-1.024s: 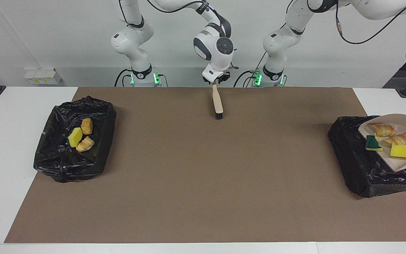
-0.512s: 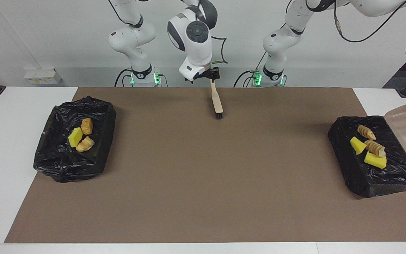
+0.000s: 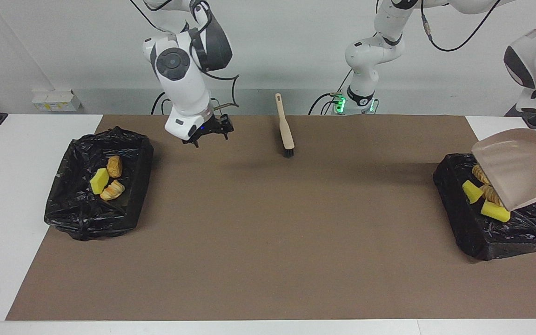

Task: Sweep and dump trash in bin
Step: 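Bring the empty dustpan back and set it down with the left gripper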

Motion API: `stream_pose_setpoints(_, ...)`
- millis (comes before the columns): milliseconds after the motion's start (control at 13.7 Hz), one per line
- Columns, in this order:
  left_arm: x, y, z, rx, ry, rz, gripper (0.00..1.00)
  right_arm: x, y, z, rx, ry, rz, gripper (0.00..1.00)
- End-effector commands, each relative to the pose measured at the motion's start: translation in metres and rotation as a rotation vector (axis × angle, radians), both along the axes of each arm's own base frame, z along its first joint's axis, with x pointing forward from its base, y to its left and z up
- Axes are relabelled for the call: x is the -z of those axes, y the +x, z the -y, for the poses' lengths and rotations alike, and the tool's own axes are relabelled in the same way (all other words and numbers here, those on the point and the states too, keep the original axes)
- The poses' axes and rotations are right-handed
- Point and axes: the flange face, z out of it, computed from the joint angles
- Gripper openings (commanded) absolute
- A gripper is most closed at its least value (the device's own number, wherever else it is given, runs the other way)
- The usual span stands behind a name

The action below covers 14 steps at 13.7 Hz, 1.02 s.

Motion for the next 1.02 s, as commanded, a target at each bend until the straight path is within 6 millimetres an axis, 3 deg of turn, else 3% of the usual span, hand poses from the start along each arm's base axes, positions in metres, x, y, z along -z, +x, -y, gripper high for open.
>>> stream_pose_setpoints(0, 0.021, -0.009, 0.064, -0.100, -0.153, 0.014, 0.00, 0.005, 0.023, 0.064, -0.005, -0.032, 0.043, 1.00)
stream_pose_setpoints(146, 0.047, -0.013, 0.123, -0.238, -0.254, 0.067, 0.00, 0.009, 0.028, 0.110, -0.043, -0.021, 0.059, 1.00)
stream_pose_setpoints(293, 0.079, -0.023, 0.186, -0.382, -0.289, 0.125, 0.00, 0.009, 0.033, 0.134, -0.054, -0.011, 0.065, 1.00)
stream_pose_setpoints(439, 0.120, -0.038, 0.251, -0.578, -0.328, 0.192, 0.00, -0.004, 0.040, 0.157, -0.023, -0.013, 0.087, 1.00)
stream_pose_setpoints(585, 0.152, -0.058, 0.306, -0.806, -0.387, 0.280, 0.00, -0.034, 0.046, 0.177, 0.010, -0.026, 0.124, 1.00)
stream_pose_setpoints(805, 0.168, -0.081, 0.389, -1.146, -0.438, 0.359, 0.00, -0.084, 0.035, 0.180, 0.031, -0.111, 0.120, 1.00)
stream_pose_setpoints(951, 0.187, -0.105, 0.448, -1.180, -0.432, 0.387, 0.00, -0.112, 0.021, 0.182, 0.089, -0.127, 0.133, 1.00)
